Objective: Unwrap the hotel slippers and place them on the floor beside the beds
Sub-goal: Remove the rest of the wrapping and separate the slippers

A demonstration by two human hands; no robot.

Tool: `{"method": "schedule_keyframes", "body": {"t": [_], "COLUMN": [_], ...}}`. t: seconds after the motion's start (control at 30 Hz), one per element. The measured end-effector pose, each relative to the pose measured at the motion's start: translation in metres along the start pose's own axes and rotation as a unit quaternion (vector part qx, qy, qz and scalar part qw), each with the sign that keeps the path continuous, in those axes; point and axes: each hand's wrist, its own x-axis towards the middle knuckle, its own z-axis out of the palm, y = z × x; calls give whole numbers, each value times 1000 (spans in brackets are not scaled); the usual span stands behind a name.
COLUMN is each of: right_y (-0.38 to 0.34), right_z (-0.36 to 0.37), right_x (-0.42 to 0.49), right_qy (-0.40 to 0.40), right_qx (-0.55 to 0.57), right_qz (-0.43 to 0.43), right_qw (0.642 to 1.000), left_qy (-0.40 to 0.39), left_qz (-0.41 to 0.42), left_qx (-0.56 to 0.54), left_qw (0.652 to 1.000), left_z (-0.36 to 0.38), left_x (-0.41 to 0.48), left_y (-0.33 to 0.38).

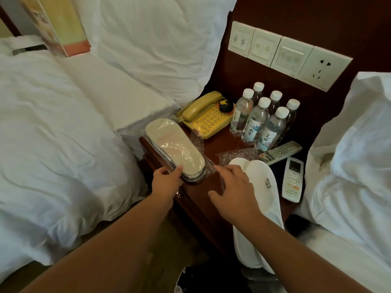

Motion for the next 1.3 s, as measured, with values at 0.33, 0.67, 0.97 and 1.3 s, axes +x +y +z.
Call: {"method": "schedule_keyframes", "body": {"t": [0.33,0.67,0.97,1.3], "right_y": [-15,-34,-76,-142], "right_z": [59,45,-47,-160], "right_x": [55,51,25,-29], "right_qy": [-73,-2,107,25], "right_qx": [-83,-128,77,536], "right_qz": [-100,-141,-119,-4], "right_qw": [989,982,984,844], "left_qy": [-6,-113,-185,-99], "left_qz": [-19,9,101,187], "left_qx": [-31,-98,-139,-97], "left_qw": [999,989,968,973], "left_z": [3,-11,-53,-122], "left_x": [22,-6,-77,-163], "left_y": [-1,39,94,148]}}
